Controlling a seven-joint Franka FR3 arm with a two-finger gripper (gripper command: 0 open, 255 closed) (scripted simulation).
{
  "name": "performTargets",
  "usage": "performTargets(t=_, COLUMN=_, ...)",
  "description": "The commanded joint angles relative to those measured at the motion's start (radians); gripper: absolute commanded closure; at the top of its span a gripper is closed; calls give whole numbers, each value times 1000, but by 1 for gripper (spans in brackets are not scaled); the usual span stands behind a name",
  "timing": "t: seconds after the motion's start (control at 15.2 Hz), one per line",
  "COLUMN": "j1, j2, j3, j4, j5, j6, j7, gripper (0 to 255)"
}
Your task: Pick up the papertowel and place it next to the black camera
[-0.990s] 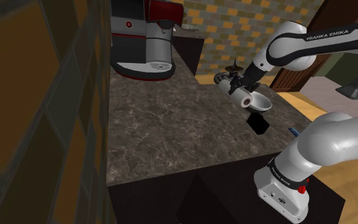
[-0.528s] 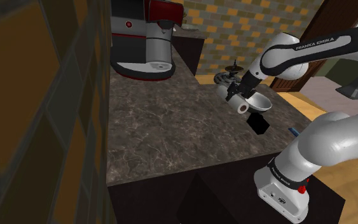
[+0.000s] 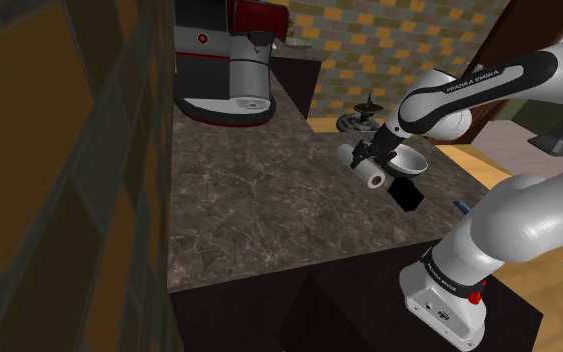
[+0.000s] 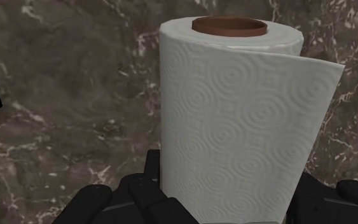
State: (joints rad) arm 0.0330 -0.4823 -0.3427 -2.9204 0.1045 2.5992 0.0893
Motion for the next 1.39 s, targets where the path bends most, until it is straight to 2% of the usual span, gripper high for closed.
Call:
performTargets(t=0.0, j1=14, j2=29, j3=-14, j4=-9, j5=14, j6=39, j7=-17, gripper=255)
performTargets(t=0.26, j1=59, j2=99, j3=-51, j4=-22, j5=58, j6=121, j7=-60, gripper=255)
performTargets(t=0.4, j1=98, j2=145, j3=-82, j4=-26, j5=98, j6=172, j7=-96, gripper=255)
performTargets(t=0.92, j1=98, j2=145, j3=-82, j4=-26, j5=98, j6=172, j7=-96, gripper=255)
performTargets(t=0.99, j1=98, j2=145, j3=-82, j4=-26, j5=98, j6=172, j7=-96, gripper=0)
performTargets(t=1.32, j1=98, j2=145, j3=-82, j4=-26, j5=98, j6=172, j7=-96, gripper=0)
